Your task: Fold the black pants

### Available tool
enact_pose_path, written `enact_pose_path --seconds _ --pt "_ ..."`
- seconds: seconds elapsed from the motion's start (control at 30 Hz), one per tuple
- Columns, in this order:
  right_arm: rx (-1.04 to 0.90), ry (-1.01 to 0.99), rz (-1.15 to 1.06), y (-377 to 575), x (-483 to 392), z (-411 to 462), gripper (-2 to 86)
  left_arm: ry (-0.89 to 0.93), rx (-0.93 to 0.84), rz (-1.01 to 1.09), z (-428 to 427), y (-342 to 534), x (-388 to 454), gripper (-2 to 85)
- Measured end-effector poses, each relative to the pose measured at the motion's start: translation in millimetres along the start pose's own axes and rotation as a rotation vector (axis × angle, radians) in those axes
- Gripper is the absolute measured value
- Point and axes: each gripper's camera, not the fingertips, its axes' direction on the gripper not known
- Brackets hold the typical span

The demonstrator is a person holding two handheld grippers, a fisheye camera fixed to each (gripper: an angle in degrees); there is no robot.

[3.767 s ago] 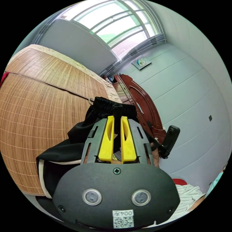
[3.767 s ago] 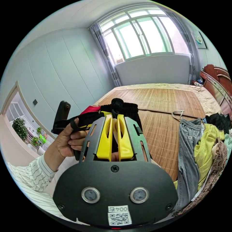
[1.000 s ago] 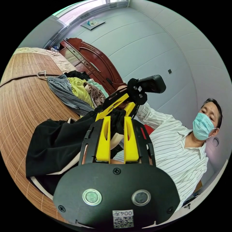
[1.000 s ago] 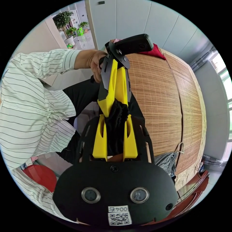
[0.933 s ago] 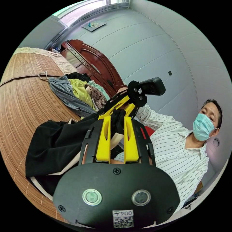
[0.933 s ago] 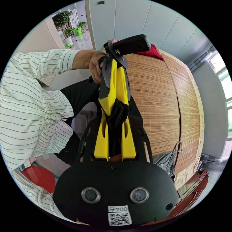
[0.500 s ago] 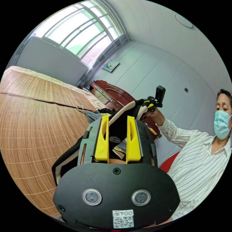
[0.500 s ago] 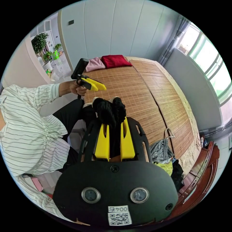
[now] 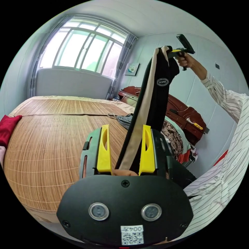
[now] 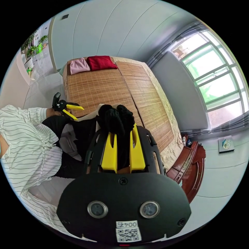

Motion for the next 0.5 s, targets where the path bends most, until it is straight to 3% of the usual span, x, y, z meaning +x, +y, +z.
enact_pose_path --seconds 0.3,0.43,0.5 --pt "-0.045 0.041 -0.01 -47.0 -34.8 9.4 7.4 0.106 -0.076 -0.134 32.0 22.3 -33.5 17.7" --pt "-0.292 0.218 0.096 -88.1 -37.0 44.6 7.1 0.011 0.017 -0.084 17.7 8.8 -3.7 16.7" --pt "-0.4 0.304 0.069 -109.0 -48.1 65.2 7.0 0.059 0.031 -0.09 20.7 3.6 15.4 16.0"
